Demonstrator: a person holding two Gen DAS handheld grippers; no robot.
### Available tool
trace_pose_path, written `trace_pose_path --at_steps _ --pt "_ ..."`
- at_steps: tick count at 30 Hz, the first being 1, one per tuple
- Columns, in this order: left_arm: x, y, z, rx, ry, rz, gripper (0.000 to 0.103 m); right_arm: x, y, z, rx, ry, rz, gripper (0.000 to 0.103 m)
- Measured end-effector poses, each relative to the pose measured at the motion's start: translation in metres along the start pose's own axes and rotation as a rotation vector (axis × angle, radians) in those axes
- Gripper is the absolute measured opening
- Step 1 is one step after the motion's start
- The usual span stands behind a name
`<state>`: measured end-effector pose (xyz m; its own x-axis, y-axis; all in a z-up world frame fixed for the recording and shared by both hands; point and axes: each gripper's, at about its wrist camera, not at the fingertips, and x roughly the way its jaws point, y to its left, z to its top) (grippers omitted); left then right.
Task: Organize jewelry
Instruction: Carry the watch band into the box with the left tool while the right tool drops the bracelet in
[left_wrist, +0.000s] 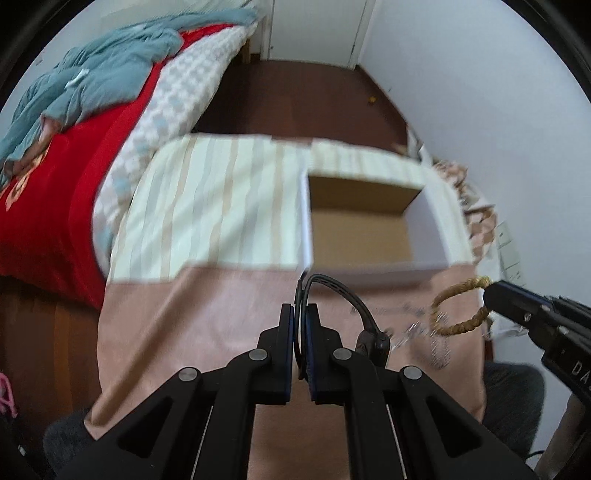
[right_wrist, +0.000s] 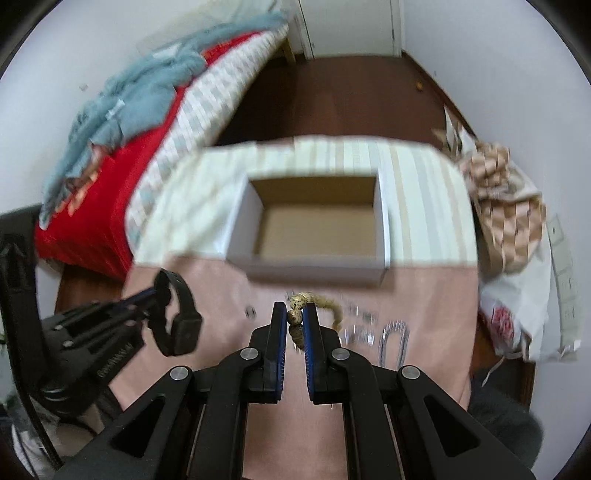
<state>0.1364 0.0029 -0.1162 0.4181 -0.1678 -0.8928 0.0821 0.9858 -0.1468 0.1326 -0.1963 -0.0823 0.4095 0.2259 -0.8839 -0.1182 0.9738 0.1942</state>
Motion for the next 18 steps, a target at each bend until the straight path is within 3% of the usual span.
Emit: trace_pose_path --at_steps 4,8,15,18 --pt "0.006 -0.006 0.037 0.01 -0.022 -0.019 0.003 0.0 -0.006 0.044 -0.029 -0.045 -0.02 0.009" --pt "0.034 -0.008 0.067 0.008 0.009 -0.034 0.003 0.028 -0.013 0.076 -0.041 -0.019 -0.032 0.009" --pt "0.091 -0.012 0.096 -0.012 0.104 -0.077 0.004 0.088 -0.035 0.097 -0.024 0.054 -0.043 0.009" --pt "0.103 -0.016 0.105 -0.03 0.135 -0.08 0.011 0.103 -0.044 0.102 -0.002 0.082 -0.007 0.009"
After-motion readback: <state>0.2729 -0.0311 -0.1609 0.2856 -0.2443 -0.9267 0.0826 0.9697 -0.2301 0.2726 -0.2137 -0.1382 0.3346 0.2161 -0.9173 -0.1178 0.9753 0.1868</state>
